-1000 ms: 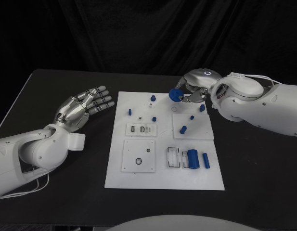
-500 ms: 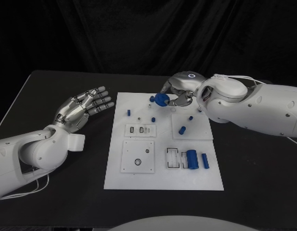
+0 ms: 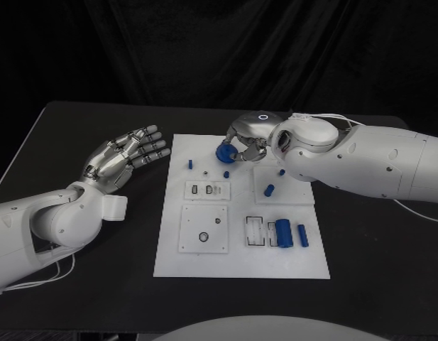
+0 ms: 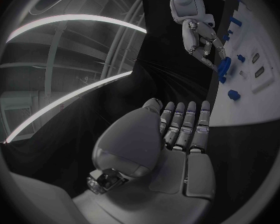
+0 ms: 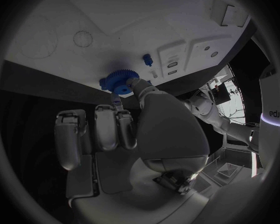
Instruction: Assemble the parts on the task board
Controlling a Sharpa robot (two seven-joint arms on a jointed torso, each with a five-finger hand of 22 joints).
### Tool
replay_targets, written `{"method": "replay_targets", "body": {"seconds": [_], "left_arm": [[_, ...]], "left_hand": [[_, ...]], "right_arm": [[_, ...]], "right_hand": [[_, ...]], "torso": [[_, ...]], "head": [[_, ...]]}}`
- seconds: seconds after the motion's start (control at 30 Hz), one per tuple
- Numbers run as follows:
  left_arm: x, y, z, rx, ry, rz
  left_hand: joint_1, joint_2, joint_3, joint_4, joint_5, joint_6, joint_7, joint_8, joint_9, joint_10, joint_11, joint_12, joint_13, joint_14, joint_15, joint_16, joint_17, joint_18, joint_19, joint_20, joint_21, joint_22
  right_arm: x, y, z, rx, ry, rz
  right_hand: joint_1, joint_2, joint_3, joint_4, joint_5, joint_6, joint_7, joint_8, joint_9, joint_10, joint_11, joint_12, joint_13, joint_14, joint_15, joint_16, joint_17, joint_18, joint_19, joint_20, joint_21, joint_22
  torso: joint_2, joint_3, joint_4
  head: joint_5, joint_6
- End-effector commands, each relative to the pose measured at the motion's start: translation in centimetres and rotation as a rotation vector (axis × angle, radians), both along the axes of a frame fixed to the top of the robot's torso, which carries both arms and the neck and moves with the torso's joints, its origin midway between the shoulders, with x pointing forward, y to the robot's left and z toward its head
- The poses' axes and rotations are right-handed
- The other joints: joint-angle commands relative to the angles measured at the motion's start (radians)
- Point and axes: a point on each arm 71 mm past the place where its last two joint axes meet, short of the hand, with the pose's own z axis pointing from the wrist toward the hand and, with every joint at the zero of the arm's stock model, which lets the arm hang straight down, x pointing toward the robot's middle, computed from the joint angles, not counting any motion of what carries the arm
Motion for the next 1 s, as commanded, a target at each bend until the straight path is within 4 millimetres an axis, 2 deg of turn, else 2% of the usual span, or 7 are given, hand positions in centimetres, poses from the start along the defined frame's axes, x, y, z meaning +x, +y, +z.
{"method": "replay_targets", "body": {"seconds": [0.03, 0.2, 0.37, 0.47, 0.6, 0.77, 1.0], "left_arm": [[0.0, 0.0, 0.6, -0.046, -0.072, 0.016], [0.1, -0.1, 0.6, -0.048, -0.070, 0.012], [0.1, -0.2, 0.6, -0.049, -0.069, 0.011], [0.1, -0.1, 0.6, -0.049, -0.068, 0.011], [0.1, -0.1, 0.5, -0.049, -0.067, 0.010], [0.1, -0.2, 0.5, -0.049, -0.067, 0.009], [0.1, -0.2, 0.5, -0.049, -0.065, 0.007]], "left_hand": [[0.006, -0.002, 0.006, -0.002, 0.004, -0.001, 0.005, -0.004, 0.000, -0.001, 0.007, 0.005, -0.001, -0.001, 0.009, 0.004, 0.002, -0.006, -0.003, 0.000, -0.004, -0.002], [0.006, -0.002, 0.006, -0.002, 0.004, -0.001, 0.005, -0.004, 0.000, -0.001, 0.007, 0.005, -0.001, -0.001, 0.009, 0.004, 0.002, -0.006, -0.003, 0.000, -0.004, -0.002], [0.006, -0.003, 0.009, -0.002, 0.003, -0.001, 0.005, -0.004, 0.000, -0.001, 0.006, 0.005, -0.001, 0.000, 0.011, 0.005, 0.002, -0.007, -0.003, 0.000, -0.003, -0.002], [0.006, -0.003, 0.009, -0.002, 0.003, -0.001, 0.005, -0.004, 0.000, -0.001, 0.006, 0.005, -0.001, 0.000, 0.011, 0.005, 0.002, -0.007, -0.003, 0.000, -0.003, -0.002], [0.006, -0.003, 0.009, -0.002, 0.003, -0.001, 0.005, -0.004, 0.000, -0.001, 0.006, 0.005, -0.001, 0.000, 0.011, 0.005, 0.002, -0.007, -0.003, 0.000, -0.003, -0.002], [0.006, -0.003, 0.009, -0.002, 0.003, -0.001, 0.005, -0.004, 0.000, -0.001, 0.006, 0.005, -0.001, 0.000, 0.011, 0.005, 0.002, -0.007, -0.003, 0.000, -0.003, -0.002], [0.006, -0.003, 0.009, -0.002, 0.003, -0.001, 0.005, -0.004, 0.000, -0.001, 0.006, 0.005, -0.001, 0.000, 0.011, 0.005, 0.002, -0.007, -0.003, 0.000, -0.003, -0.002]], "right_arm": [[0.1, 0.3, -0.3, -0.017, 0.012, -0.003], [0.3, 0.6, -0.5, -0.026, 0.017, -0.010], [0.4, 0.8, -0.6, -0.028, 0.018, -0.012], [0.5, 0.9, -0.7, -0.032, 0.020, -0.013], [0.5, 1.1, -0.7, -0.036, 0.024, -0.013], [0.5, 1.2, -0.7, -0.038, 0.025, -0.014], [0.6, 1.3, -0.8, -0.043, 0.028, -0.018]], "right_hand": [[-0.004, 0.011, 0.005, -0.005, -0.015, 0.041, -0.052, 0.093, 0.434, -0.005, 0.006, -0.008, 0.125, -0.002, 0.010, -0.009, -0.003, -0.008, 0.106, 0.002, 0.003, 0.263], [-0.010, 0.014, 0.008, -0.004, -0.049, 0.000, -0.041, 0.062, 0.427, -0.045, 0.008, -0.029, 0.094, -0.015, 0.012, -0.024, -0.018, -0.008, 0.106, 0.005, 0.003, 0.263], [-0.014, 0.019, 0.009, -0.002, -0.098, -0.020, -0.037, 0.042, 0.420, -0.076, 0.009, -0.046, 0.071, -0.025, 0.015, -0.035, -0.030, -0.008, 0.106, 0.008, 0.003, 0.263], [-0.021, 0.020, 0.009, 0.006, -0.159, -0.076, -0.034, -0.006, 0.392, -0.143, 0.011, -0.089, 0.012, -0.030, 0.017, -0.042, -0.033, -0.006, 0.101, 0.010, -0.002, 0.261], [-0.021, 0.015, 0.019, 0.015, -0.187, -0.171, -0.038, -0.083, 0.333, -0.269, 0.010, -0.186, -0.106, -0.045, 0.017, -0.061, -0.051, 0.000, 0.085, 0.011, -0.020, 0.253], [-0.017, 0.012, 0.025, 0.016, -0.195, -0.241, -0.047, -0.090, 0.285, -0.311, 0.004, -0.233, -0.156, -0.052, 0.013, -0.072, -0.058, 0.003, 0.077, 0.007, -0.030, 0.249], [-0.018, 0.013, 0.022, 0.019, -0.219, -0.296, -0.049, -0.091, 0.246, -0.335, 0.003, -0.259, -0.184, -0.055, 0.012, -0.077, -0.062, 0.004, 0.073, 0.005, -0.034, 0.247]], "torso": [[0.000, 0.0003, -0.0001], [0.001, 0.0003, 0.0015], [0.000, 0.0000, -0.0005], [0.000, 0.0000, -0.0003], [0.000, 0.0000, -0.0004], [0.000, 0.0000, -0.0004], [0.000, 0.0001, -0.0001]], "head": [[0.000, -0.004], [-0.003, -0.004], [-0.002, -0.004], [-0.002, -0.004], [-0.001, -0.004], [-0.001, -0.004], [-0.002, -0.005]]}}
